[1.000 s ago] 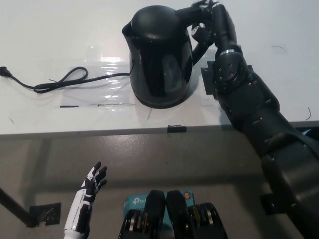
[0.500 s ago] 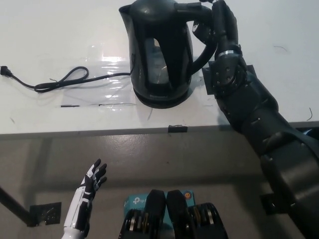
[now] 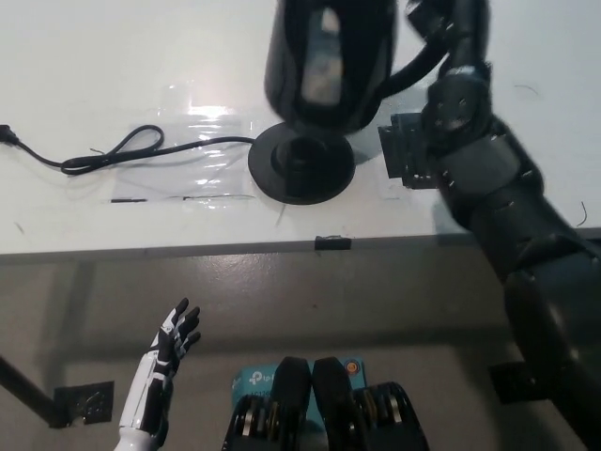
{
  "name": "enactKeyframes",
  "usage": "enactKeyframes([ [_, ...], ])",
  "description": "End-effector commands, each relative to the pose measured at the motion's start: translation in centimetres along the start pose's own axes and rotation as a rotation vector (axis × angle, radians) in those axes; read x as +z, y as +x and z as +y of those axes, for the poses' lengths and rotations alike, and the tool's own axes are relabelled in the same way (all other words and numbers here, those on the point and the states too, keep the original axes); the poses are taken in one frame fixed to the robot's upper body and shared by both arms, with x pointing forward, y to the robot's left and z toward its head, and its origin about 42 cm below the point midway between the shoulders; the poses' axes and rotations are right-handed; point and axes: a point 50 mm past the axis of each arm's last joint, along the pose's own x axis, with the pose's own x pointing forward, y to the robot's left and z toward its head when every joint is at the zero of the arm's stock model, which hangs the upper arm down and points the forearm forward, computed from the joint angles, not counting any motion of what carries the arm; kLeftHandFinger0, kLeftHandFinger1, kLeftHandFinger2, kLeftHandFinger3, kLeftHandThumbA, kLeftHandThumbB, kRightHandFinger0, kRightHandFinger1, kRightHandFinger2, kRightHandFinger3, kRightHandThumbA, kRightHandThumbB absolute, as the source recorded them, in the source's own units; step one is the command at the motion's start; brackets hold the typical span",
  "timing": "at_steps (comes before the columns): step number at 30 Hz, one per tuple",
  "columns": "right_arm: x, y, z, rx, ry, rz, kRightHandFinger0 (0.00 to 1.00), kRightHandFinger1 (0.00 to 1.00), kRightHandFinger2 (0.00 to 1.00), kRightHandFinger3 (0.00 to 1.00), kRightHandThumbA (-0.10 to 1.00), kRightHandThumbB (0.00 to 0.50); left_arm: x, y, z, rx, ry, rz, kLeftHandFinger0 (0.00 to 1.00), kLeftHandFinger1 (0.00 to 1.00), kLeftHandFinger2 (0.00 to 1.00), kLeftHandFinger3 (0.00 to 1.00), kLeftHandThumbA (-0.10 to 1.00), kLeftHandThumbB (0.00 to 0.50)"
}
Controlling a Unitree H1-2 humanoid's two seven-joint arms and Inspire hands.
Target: Use the right hand to grab the handle of the kettle from the base and place it on the right side
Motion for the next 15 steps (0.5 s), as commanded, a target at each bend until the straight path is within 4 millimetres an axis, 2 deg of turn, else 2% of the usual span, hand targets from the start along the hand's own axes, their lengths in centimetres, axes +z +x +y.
enactKeyframes([
  [1, 10.2, 5.5, -5.4, -0.215, 0.243, -0.248, 0.00, 0.11, 0.54, 0.69, -0.10, 0.109, 0.4, 0.1, 0.4, -0.006, 0.002, -0.036, 0.99, 1.00, 1.00, 1.00, 1.00, 0.477],
  [2, 10.0, 5.8, -6.3, -0.240, 0.248, -0.245, 0.00, 0.13, 0.56, 0.69, -0.10, 0.113, 0.4, 0.1, 0.4, -0.005, 0.001, -0.035, 0.99, 1.00, 1.00, 1.00, 1.00, 0.480],
  [3, 9.6, 6.1, -7.1, -0.247, 0.250, -0.236, 0.00, 0.16, 0.58, 0.70, -0.10, 0.096, 0.4, 0.0, 0.5, -0.007, 0.000, -0.035, 0.99, 1.00, 1.00, 1.00, 1.00, 0.481],
  [4, 9.4, 6.2, -7.4, -0.255, 0.242, -0.238, 0.00, 0.18, 0.60, 0.69, -0.10, 0.112, 0.3, -0.1, 0.5, -0.006, 0.000, -0.035, 0.99, 1.00, 1.00, 1.00, 1.00, 0.480],
  [8, 8.0, 6.8, -9.2, -0.294, 0.200, -0.207, 0.00, 0.12, 0.52, 0.62, -0.10, 0.108, 0.3, -0.1, 0.4, -0.005, -0.003, -0.027, 0.97, 1.00, 1.00, 1.00, 1.00, 0.477],
  [9, 7.5, 6.9, -9.7, -0.304, 0.195, -0.198, 0.00, 0.11, 0.51, 0.60, -0.10, 0.124, 0.3, -0.1, 0.4, -0.005, -0.005, -0.025, 0.96, 1.00, 1.00, 1.00, 1.00, 0.480],
  [15, 5.3, 7.0, -11.1, -0.302, 0.174, -0.157, 0.00, 0.09, 0.50, 0.64, -0.10, 0.147, 0.2, -0.1, 0.3, -0.003, -0.012, -0.025, 0.95, 1.00, 1.00, 1.00, 1.00, 0.483],
])
